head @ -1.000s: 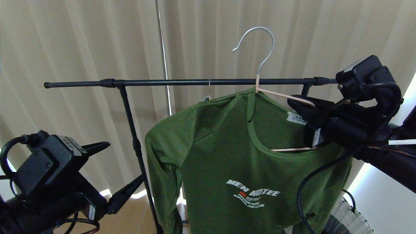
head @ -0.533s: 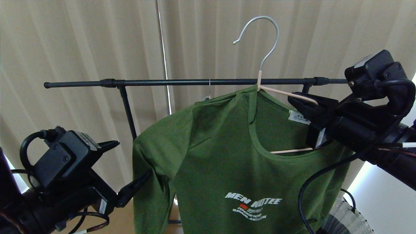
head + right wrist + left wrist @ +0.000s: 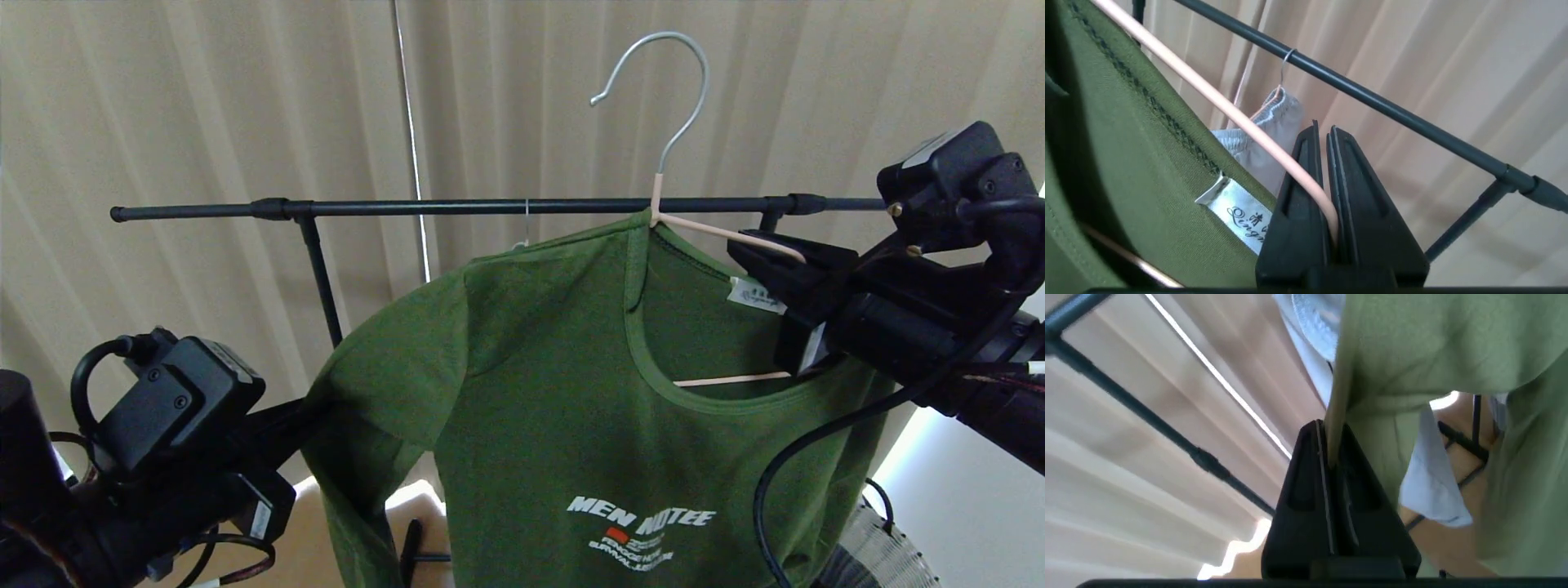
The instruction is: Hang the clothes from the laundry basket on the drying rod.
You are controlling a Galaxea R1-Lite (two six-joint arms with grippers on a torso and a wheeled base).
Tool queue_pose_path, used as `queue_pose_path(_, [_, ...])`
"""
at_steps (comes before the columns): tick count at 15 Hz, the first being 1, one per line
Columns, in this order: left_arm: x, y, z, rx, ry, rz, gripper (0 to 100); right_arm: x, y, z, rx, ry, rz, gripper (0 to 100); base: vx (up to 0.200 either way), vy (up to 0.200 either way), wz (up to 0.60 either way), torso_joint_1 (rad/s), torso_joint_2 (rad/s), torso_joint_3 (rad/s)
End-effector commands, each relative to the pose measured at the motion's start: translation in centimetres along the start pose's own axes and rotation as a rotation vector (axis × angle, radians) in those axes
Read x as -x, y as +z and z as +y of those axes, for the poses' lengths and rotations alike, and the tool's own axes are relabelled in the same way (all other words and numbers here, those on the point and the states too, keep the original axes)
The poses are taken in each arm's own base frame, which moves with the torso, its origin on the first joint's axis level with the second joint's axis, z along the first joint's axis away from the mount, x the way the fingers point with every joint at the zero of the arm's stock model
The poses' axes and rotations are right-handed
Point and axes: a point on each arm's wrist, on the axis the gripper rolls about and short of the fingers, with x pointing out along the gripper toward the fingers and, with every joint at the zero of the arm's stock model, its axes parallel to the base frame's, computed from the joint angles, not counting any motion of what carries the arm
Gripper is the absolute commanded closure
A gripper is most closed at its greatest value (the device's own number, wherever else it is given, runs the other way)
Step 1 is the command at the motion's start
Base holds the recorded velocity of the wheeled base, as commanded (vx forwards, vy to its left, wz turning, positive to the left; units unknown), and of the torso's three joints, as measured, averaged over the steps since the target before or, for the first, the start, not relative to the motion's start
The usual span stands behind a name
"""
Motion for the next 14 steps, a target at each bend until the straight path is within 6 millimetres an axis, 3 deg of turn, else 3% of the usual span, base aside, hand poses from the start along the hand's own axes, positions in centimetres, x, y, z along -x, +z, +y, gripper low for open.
queue_pose_path(1, [0.6, -1.5, 0.7, 0.015, 0.058, 0.042, 100, -0.2, -0.7, -1.0, 0.008, -0.049, 0.031, 100, 0.0, 0.0, 0.0, 0.0, 0.0, 0.0])
queue_pose_path(4, [1.3, -3.0, 2.2, 0.043, 0.172, 0.094, 100, -0.4, -1.2, -2.3, 0.013, -0.107, 0.056, 100, 0.0, 0.0, 0.0, 0.0, 0.0, 0.0])
queue_pose_path(12, [1.0, -2.5, 2.5, 0.027, 0.176, 0.081, 100, -0.4, -1.4, -2.4, 0.017, -0.149, 0.079, 100, 0.0, 0.0, 0.0, 0.0, 0.0, 0.0])
queue_pose_path(13, [1.1, -2.5, 2.4, 0.026, 0.172, 0.074, 0, -0.5, -1.5, -2.3, 0.017, -0.148, 0.08, 100, 0.0, 0.0, 0.0, 0.0, 0.0, 0.0])
queue_pose_path(14, [1.0, -2.3, 2.2, 0.023, 0.156, 0.065, 0, -0.5, -1.5, -2.4, 0.017, -0.148, 0.082, 100, 0.0, 0.0, 0.0, 0.0, 0.0, 0.0])
